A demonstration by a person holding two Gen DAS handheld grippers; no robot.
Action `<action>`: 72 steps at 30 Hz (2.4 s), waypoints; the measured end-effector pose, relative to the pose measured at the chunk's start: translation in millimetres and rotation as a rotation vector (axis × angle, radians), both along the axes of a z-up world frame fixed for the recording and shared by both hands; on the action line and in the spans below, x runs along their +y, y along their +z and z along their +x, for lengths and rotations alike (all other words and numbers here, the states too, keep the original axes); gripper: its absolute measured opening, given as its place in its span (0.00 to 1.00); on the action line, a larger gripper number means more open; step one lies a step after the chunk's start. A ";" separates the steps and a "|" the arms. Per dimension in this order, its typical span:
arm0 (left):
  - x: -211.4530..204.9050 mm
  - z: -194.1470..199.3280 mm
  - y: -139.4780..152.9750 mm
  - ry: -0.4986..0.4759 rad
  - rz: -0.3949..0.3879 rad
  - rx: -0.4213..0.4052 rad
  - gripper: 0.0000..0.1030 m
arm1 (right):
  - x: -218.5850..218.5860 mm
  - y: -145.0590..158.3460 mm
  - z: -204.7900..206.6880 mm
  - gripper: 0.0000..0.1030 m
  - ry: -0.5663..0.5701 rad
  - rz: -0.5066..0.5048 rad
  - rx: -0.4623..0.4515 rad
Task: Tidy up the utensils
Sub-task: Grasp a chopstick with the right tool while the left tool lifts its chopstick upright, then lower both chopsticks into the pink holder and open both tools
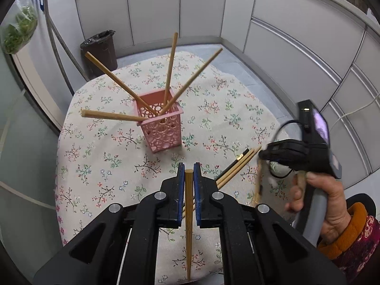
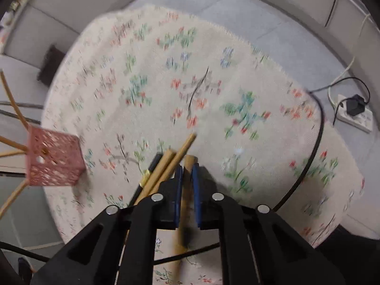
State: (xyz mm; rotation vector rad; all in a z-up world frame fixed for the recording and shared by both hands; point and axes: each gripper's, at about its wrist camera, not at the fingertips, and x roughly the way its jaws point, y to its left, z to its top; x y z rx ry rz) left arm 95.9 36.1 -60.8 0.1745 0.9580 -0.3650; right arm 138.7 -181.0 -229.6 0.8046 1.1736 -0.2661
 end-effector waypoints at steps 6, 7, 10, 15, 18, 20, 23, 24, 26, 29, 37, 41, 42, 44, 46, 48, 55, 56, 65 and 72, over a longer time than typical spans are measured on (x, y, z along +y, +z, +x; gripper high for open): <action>0.5 -3.6 14.3 0.005 -0.030 -0.036 0.07 | -15.2 56.3 -22.0 0.08 -0.001 0.002 -0.252; 0.2 -4.3 16.0 0.005 -0.033 -0.041 0.07 | -17.0 63.6 -24.8 0.08 0.005 -0.009 -0.278; -0.3 -7.8 22.1 0.004 -0.040 -0.060 0.07 | -10.7 96.1 -33.7 0.08 0.035 -0.077 -0.381; 5.1 -10.4 35.2 0.024 -0.065 -0.094 0.07 | -4.4 146.3 -55.7 0.07 0.083 -0.156 -0.514; 11.5 -10.9 54.1 0.034 -0.106 -0.131 0.07 | -0.4 181.2 -70.6 0.07 0.104 -0.201 -0.598; 17.0 -9.2 70.2 0.045 -0.144 -0.160 0.07 | -0.5 205.6 -78.4 0.08 0.113 -0.220 -0.651; 26.4 -5.7 99.0 0.066 -0.203 -0.212 0.07 | 0.4 252.6 -84.6 0.07 0.120 -0.235 -0.764; 30.1 -4.0 110.3 0.074 -0.223 -0.233 0.07 | 0.7 264.6 -86.5 0.07 0.120 -0.241 -0.789; 34.8 0.7 130.4 0.088 -0.241 -0.272 0.07 | 1.7 296.1 -88.9 0.07 0.120 -0.261 -0.855; 39.0 11.2 161.7 0.106 -0.258 -0.331 0.07 | 4.2 335.4 -86.2 0.08 0.136 -0.280 -0.926; 40.0 37.0 193.8 0.147 -0.267 -0.400 0.07 | 24.7 378.5 -53.9 0.08 0.190 -0.291 -1.004; 44.0 50.8 189.9 0.170 -0.269 -0.403 0.07 | 35.2 369.6 -38.0 0.08 0.216 -0.291 -1.002; 44.2 54.8 188.5 0.171 -0.268 -0.399 0.07 | 38.6 365.8 -31.8 0.08 0.226 -0.289 -0.997; 44.0 61.7 184.9 0.178 -0.263 -0.393 0.07 | 42.6 358.0 -22.8 0.08 0.240 -0.277 -0.989; 43.5 69.9 177.5 0.185 -0.251 -0.381 0.07 | 47.9 350.4 -10.5 0.08 0.252 -0.270 -0.977; 40.9 79.0 163.7 0.187 -0.238 -0.361 0.08 | 53.7 342.8 -0.7 0.08 0.263 -0.268 -0.964; 51.5 92.8 132.6 0.224 -0.265 -0.284 0.27 | 71.6 308.7 25.6 0.08 0.308 -0.272 -0.909; 57.6 90.0 136.3 0.245 -0.276 -0.305 0.29 | 72.9 305.2 27.4 0.08 0.310 -0.266 -0.905; 75.8 88.4 137.5 0.322 -0.296 -0.313 0.41 | 100.5 274.0 49.8 0.08 0.366 -0.292 -0.823; 70.5 94.0 130.7 0.315 -0.260 -0.298 0.44 | 120.8 254.5 64.4 0.09 0.417 -0.315 -0.782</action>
